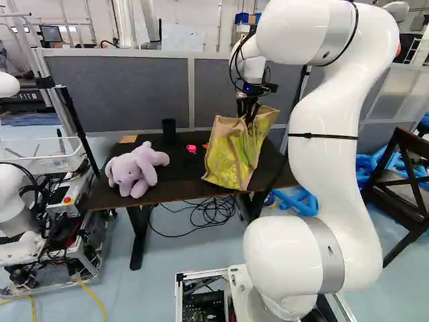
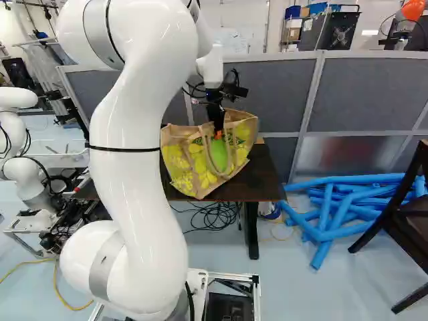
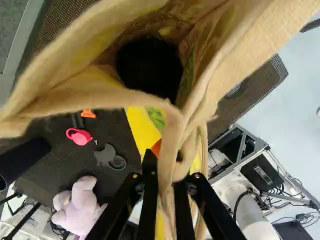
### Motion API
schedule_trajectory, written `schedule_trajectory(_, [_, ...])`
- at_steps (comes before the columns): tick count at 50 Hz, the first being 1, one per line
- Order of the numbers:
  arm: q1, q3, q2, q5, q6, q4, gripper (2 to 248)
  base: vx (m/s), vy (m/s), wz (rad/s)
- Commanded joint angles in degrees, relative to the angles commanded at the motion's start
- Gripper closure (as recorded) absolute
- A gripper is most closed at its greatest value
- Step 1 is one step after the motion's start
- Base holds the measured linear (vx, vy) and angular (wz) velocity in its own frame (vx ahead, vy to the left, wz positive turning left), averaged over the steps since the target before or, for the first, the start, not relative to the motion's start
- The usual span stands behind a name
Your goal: Pick up the bag on the ground and place it on the table
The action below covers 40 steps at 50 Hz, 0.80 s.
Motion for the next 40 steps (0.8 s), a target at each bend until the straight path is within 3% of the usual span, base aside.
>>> schedule_trajectory(4, [0.0, 0.0, 0.0, 0.0, 0.0, 0.0, 204, 0.0, 0.0, 0.0])
schedule_trajectory(5, [0.0, 0.0, 0.0, 0.0, 0.0, 0.0, 169, 0.0, 0.0, 0.0])
schedule_trajectory(9, [0.0, 0.0, 0.0, 0.0, 0.0, 0.0, 169, 0.0, 0.0, 0.0])
schedule_trajectory(10, [0.0, 0.0, 0.0, 0.0, 0.0, 0.0, 134, 0.0, 0.0, 0.0])
schedule_trajectory(14, [0.0, 0.0, 0.0, 0.0, 0.0, 0.0, 134, 0.0, 0.0, 0.0])
schedule_trajectory(15, [0.0, 0.0, 0.0, 0.0, 0.0, 0.0, 99, 0.0, 0.0, 0.0])
schedule_trajectory(20, [0.0, 0.0, 0.0, 0.0, 0.0, 0.0, 99, 0.0, 0.0, 0.0])
schedule_trajectory(21, [0.0, 0.0, 0.0, 0.0, 0.0, 0.0, 63, 0.0, 0.0, 0.0])
schedule_trajectory(25, [0.0, 0.0, 0.0, 0.0, 0.0, 0.0, 63, 0.0, 0.0, 0.0])
schedule_trajectory(26, [0.0, 0.0, 0.0, 0.0, 0.0, 0.0, 27, 0.0, 0.0, 0.0])
schedule_trajectory(30, [0.0, 0.0, 0.0, 0.0, 0.0, 0.0, 27, 0.0, 0.0, 0.0])
schedule_trajectory(31, [0.0, 0.0, 0.0, 0.0, 0.0, 0.0, 3, 0.0, 0.0, 0.0])
schedule_trajectory(40, [0.0, 0.1, 0.5, 0.0, 0.0, 0.0, 3, 0.0, 0.0, 0.0])
